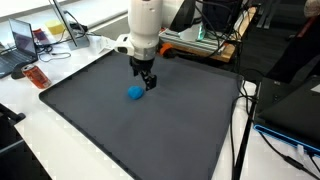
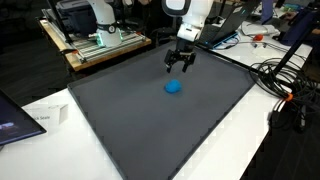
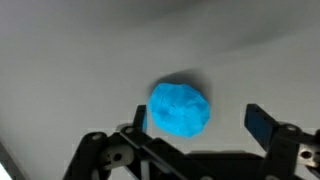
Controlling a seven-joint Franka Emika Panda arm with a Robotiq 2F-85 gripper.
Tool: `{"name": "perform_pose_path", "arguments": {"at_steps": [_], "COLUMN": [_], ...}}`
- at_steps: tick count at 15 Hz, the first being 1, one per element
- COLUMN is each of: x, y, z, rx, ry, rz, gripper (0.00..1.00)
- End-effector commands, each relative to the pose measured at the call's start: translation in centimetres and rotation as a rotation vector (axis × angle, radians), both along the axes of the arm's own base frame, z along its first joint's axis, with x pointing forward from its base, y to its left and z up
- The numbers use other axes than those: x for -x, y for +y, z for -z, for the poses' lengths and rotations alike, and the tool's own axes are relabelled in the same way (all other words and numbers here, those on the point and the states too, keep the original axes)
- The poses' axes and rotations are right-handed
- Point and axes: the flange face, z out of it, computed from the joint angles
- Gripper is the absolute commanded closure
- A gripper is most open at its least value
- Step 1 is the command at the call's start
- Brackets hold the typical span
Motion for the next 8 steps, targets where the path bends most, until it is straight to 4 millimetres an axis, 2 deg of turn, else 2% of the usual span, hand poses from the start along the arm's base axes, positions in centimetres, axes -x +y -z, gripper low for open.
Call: {"name": "perform_pose_path", "arguments": {"at_steps": [1, 5, 8], "x": [-0.7, -1.2, -1.3], "y": [-3.0, -5.3, -6.0], "z": [2.8, 4.3, 4.8], "rx": [-0.02, -0.083, -0.141], "ry": [-0.002, -0.022, -0.012], "rz": [-0.066, -0.159, -0.214], "gripper": [0.0, 0.0, 0.0]}}
